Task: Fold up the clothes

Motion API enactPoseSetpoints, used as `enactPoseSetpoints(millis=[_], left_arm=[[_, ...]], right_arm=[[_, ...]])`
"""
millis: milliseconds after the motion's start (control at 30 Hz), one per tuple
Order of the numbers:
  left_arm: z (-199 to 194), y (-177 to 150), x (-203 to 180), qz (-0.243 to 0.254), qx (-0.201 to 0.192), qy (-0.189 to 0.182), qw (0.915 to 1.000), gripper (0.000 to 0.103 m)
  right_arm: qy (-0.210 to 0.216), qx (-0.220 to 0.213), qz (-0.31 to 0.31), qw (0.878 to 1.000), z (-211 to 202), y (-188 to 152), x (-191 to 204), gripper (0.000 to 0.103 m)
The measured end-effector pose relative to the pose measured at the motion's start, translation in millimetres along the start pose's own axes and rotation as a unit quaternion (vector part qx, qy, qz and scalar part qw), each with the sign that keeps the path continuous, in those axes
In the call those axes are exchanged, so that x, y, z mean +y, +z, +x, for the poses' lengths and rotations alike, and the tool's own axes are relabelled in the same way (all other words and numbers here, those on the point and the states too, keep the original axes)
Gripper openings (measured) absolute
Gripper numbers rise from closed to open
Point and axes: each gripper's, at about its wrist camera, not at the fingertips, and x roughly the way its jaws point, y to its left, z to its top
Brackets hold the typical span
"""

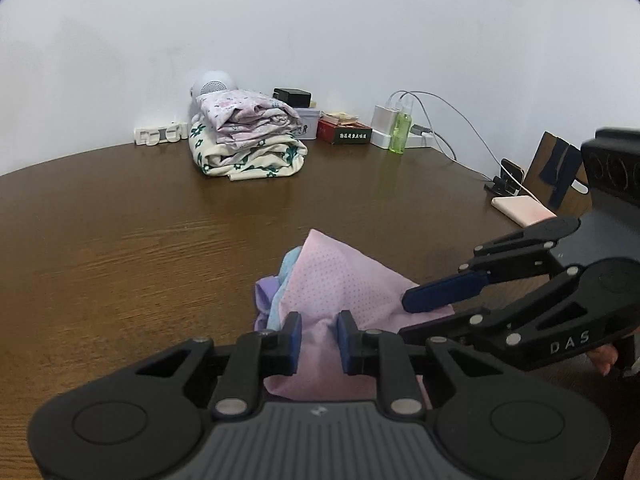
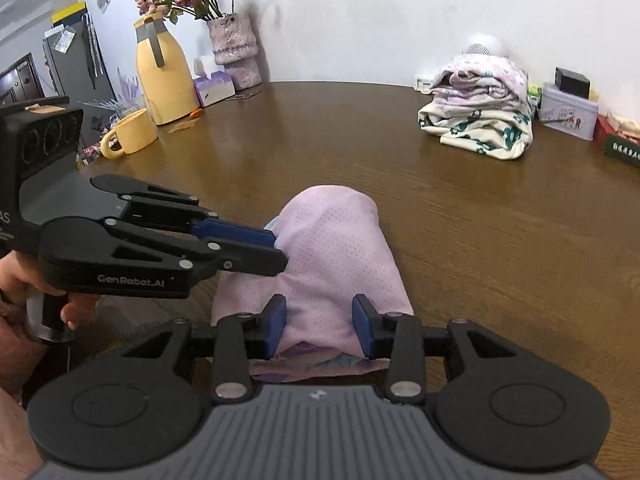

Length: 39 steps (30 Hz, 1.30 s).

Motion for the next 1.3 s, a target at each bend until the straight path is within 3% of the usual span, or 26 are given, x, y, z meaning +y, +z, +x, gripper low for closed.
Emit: enactPoseSetpoints(millis=[167, 333, 600, 800, 933, 1067, 1300], left_arm=[[-16, 27, -9, 0.03, -0.045, -0.006, 0.9985, 0.018], [14, 42, -19, 0.063, -0.015, -0.003, 0.9979, 0.012], [46, 22, -2, 0.04, 0.039, 0.002, 0.9984, 0.011], [33, 21, 2, 0.029, 0.017, -0.001, 0.9994, 0.013], [0, 17, 3, 0.02, -0.019, 0.0, 0.9996, 0.013], [-10, 5, 0, 0.019, -0.008, 0.004, 0.9998, 0.013], [4, -6, 0, 0.012, 0.014, 0.012, 0.9998, 0.013]], right_arm=[[0.025, -0.036, 0.011, 0.999, -19, 1, 0, 0.04], [0.016, -0.03, -0.016, 0.999, -14, 1, 15, 0.043], [0.005, -0.012, -0.012, 1.0, 3, -8, 14, 0.043], [-0.005, -0.016, -0.03, 0.999, 4, -12, 22, 0.049], [0.007, -0.047, -0.006, 0.999, -19, -8, 14, 0.049], [-0.007, -0.057, 0.014, 0.998, -29, -9, 3, 0.049], [-0.014, -0.021, 0.018, 1.0, -7, -17, 2, 0.049]])
